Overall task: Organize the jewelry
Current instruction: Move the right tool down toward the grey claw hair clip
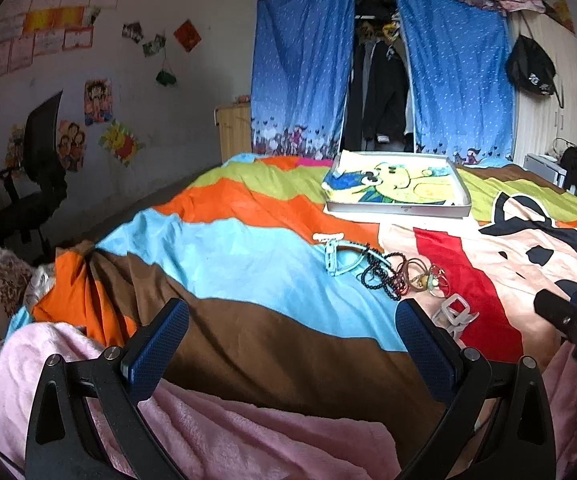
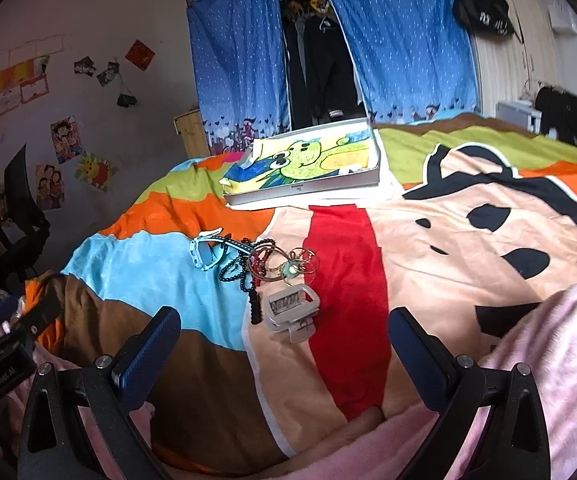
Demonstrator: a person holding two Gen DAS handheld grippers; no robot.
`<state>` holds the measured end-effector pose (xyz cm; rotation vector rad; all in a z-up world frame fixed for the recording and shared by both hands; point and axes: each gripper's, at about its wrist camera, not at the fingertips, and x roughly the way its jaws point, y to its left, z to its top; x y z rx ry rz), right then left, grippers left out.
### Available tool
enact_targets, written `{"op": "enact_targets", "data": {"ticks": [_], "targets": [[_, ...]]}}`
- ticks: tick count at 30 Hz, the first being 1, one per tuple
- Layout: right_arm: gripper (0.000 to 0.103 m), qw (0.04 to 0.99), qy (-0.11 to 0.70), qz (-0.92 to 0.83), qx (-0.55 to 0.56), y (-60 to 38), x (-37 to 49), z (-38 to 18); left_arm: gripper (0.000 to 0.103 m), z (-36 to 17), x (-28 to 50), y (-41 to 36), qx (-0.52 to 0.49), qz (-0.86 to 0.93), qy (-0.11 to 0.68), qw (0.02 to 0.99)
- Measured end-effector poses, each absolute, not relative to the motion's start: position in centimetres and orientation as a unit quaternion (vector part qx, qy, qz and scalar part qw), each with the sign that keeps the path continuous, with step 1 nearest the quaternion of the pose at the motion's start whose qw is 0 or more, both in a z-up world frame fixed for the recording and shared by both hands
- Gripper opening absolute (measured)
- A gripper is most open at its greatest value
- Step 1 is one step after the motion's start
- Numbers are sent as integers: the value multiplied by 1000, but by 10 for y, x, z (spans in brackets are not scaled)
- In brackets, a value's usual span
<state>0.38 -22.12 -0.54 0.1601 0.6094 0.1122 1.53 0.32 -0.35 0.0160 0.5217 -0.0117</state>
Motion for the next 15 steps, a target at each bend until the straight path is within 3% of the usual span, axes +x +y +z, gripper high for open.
{"op": "enact_targets", "data": {"ticks": [15], "targets": [[103,915,395,78,4,-222,56,-10,101,-9,85,8,-33,-98,380,919]]}}
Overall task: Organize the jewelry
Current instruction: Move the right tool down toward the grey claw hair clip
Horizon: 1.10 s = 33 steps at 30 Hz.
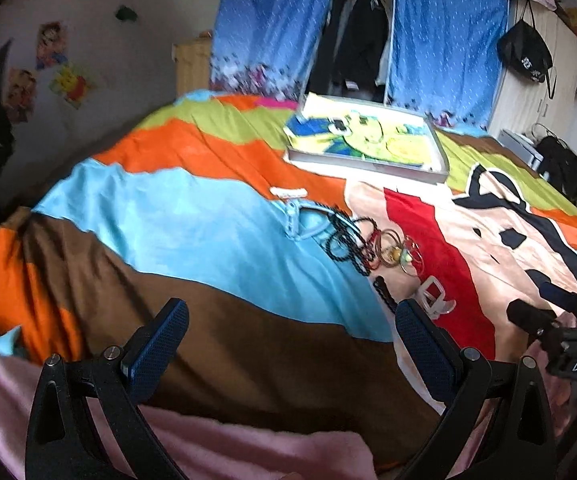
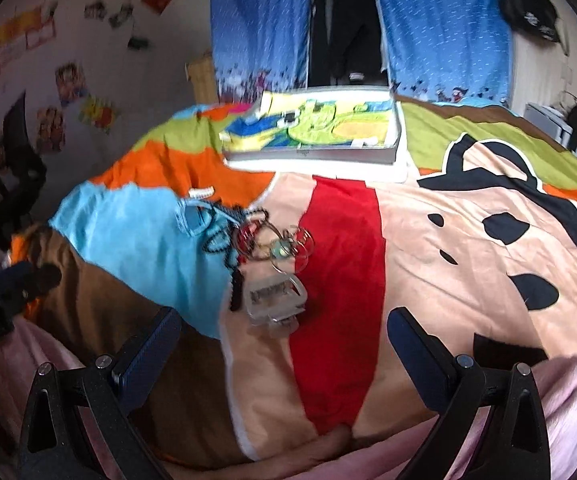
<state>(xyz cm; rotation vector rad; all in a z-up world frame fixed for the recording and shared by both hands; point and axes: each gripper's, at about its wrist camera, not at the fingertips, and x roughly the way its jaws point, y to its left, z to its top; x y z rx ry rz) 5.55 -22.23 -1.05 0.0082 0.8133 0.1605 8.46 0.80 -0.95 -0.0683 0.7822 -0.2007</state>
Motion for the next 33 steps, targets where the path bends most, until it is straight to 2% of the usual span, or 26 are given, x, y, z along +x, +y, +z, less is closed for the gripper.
{"op": "enact_targets", "data": {"ticks": [6,17,22,26,28,33], "targets": [[103,884,459,87,-35,-228,86,-31,101,-31,126,0,-43,-126,441,888],[103,830,542,128,0,-232,125,-68,101,-57,169,2,-56,-136,488,860],[93,806,575,139,17,-229,145,-86,100,-65,171,4,-66,-143,504,849],[89,801,582,137,12,-223,157,-96,100,-67,175,0,-73,-150,505,847],[82,799,586,135,1,-220,162,-102,100,-70,177,-1,-78,-155,508,844],[79,792,594,138,0,-222,167,-107,94,-73,184,-11,-92,-178,507,838]]}}
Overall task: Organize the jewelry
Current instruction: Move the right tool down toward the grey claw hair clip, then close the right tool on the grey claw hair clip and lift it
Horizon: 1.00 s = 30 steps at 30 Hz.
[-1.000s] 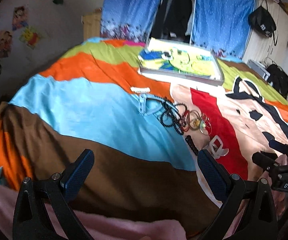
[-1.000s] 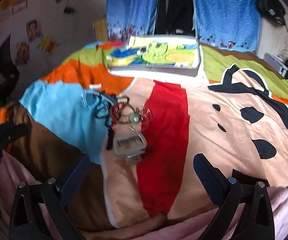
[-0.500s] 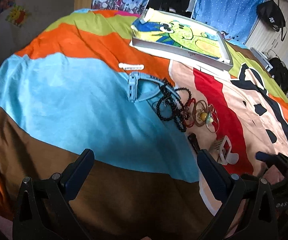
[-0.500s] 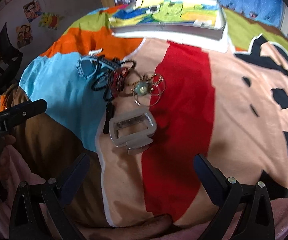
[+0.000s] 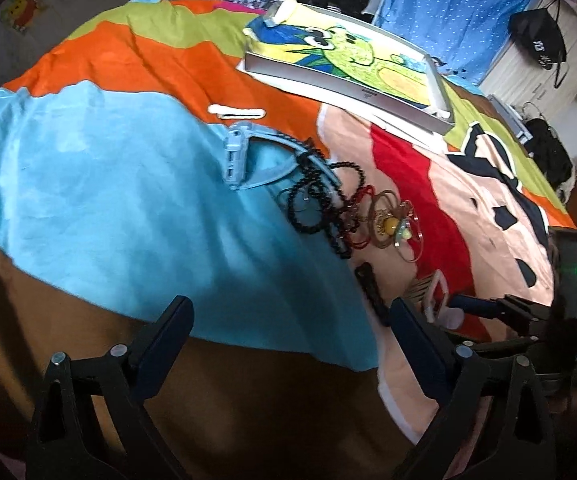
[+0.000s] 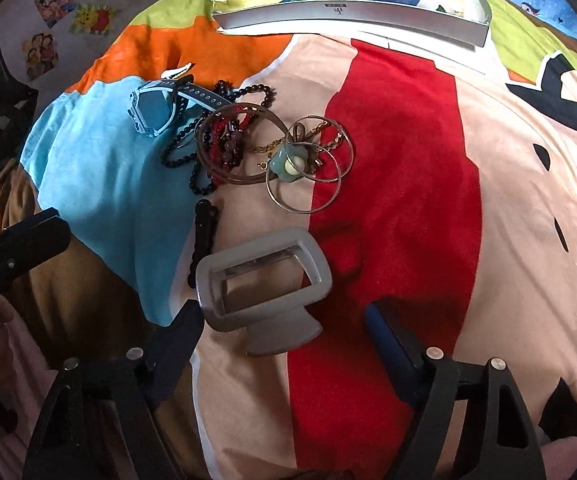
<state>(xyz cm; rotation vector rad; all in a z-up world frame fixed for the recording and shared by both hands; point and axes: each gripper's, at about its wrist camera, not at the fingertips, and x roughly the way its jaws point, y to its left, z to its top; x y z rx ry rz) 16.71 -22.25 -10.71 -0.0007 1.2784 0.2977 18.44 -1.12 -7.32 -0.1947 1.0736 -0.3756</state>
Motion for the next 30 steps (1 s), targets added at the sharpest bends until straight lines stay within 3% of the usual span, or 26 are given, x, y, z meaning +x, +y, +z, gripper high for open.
{"op": "enact_targets", "data": {"ticks": [15,24,30], "targets": [[59,789,600,124,39,-248,182,-112,37,-89,200,-54,-85,-280,506,811],[56,793,591,119,88,-264,189,-113,26,-108,212,-68,-94,-302,534,784],[56,797,580,121,117,-272,197,-114,24,-121,221,-75,-87,-290,553,776]]}}
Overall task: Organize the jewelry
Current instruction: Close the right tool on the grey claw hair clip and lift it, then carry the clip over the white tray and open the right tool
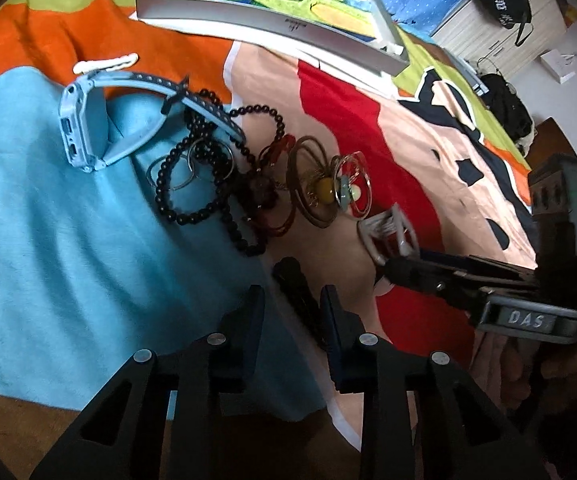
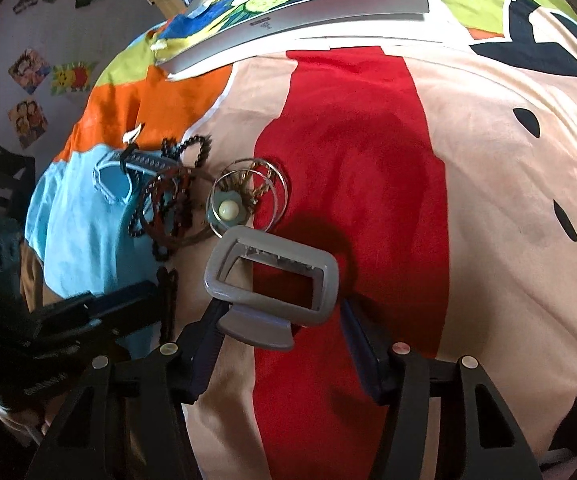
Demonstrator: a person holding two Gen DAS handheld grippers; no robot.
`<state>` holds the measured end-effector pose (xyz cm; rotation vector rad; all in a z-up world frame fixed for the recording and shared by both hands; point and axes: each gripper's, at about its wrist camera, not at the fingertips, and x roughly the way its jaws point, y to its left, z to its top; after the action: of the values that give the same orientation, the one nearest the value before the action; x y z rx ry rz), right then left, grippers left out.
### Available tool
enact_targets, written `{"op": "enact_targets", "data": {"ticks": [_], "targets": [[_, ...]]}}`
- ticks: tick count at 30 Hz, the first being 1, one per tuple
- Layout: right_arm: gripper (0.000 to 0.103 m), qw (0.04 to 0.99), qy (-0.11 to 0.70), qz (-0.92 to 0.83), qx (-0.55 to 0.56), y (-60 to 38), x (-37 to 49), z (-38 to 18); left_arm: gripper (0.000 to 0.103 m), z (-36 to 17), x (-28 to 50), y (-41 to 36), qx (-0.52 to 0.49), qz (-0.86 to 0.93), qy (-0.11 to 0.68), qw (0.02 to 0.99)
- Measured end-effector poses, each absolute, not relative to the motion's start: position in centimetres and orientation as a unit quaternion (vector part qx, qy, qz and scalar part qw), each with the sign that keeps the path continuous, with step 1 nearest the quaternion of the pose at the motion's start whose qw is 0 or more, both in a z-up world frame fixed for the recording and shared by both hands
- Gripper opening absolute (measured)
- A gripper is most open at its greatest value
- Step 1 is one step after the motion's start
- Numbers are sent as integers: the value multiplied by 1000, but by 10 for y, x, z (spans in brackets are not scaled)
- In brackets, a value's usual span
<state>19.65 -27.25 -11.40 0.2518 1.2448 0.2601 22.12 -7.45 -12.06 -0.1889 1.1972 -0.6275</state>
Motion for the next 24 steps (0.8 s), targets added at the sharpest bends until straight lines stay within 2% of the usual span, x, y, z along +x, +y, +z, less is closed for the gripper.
{"op": "enact_targets", "data": {"ticks": [5,11,24], "targets": [[56,801,571,125,131,-273,203,-116,23,-127,224,-82,-74,-284,558,776],[58,809,560,124,128,-268,212,-119,11,-134,229,-77,-83,-267,568,775],[58,831,531,133,99,-259,204,-105,11,-122,211,-69,-82,-247,549,794]]}}
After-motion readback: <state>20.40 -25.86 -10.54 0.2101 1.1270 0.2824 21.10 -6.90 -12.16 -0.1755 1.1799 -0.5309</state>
